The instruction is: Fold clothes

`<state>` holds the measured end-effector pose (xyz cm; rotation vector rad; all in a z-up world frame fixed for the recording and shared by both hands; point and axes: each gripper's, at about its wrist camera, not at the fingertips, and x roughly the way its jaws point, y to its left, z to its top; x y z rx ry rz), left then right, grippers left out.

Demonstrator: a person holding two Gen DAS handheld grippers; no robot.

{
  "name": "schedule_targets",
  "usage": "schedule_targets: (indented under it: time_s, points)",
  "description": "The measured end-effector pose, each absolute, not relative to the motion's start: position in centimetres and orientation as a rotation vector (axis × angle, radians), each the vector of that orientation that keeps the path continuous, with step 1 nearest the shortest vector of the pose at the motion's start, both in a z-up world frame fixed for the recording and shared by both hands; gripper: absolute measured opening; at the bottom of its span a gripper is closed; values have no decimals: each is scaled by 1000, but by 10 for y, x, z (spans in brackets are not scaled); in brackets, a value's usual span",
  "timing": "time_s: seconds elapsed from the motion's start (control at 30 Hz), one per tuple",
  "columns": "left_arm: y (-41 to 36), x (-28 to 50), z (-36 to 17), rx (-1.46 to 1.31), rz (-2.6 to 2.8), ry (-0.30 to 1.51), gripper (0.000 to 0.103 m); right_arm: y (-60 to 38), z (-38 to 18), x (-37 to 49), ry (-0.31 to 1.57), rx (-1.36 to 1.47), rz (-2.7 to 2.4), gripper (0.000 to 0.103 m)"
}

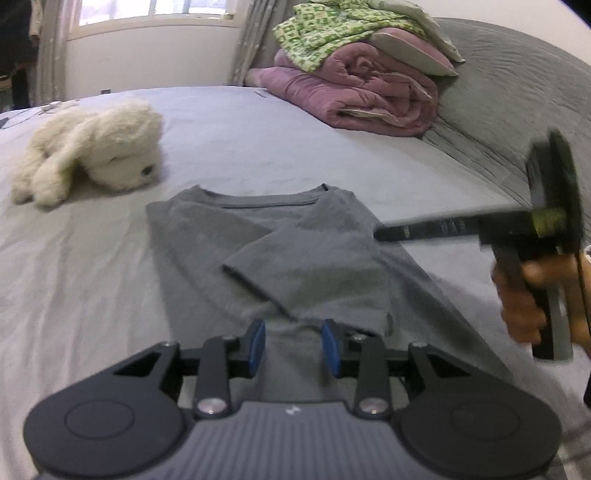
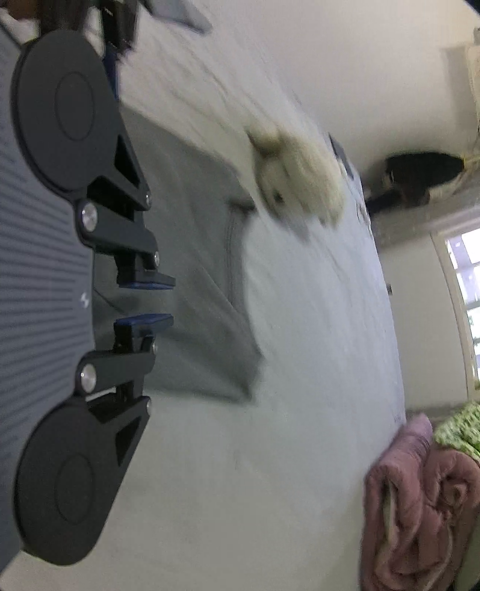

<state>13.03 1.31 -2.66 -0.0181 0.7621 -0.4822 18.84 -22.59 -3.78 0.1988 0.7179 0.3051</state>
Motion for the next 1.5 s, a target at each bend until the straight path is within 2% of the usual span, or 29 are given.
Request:
schedule_targets:
  time_s: [0.2,0.63,0.73,0.83,1.1,1.5]
  points:
    - [34,87,-18,-73,-430,788,38,-187,-54,151,759,87,333,18]
    - [42,37,-33,-164,-406,863,41,-148,-62,140,796,-59,307,21]
    - [39,19,-37,-119,-408,865,41,-156,-46,133,828,36,242,26]
    - [35,5,-40,-106,-435,866,44,-164,-36,101,804,85,249,34]
    - [5,-33,-50,67,-500,855,47,-164,-53,12,795,3,275,34]
    - [-13,-93,-55,142,-566,841,49,-159,-65,-81,779,-170,263,34]
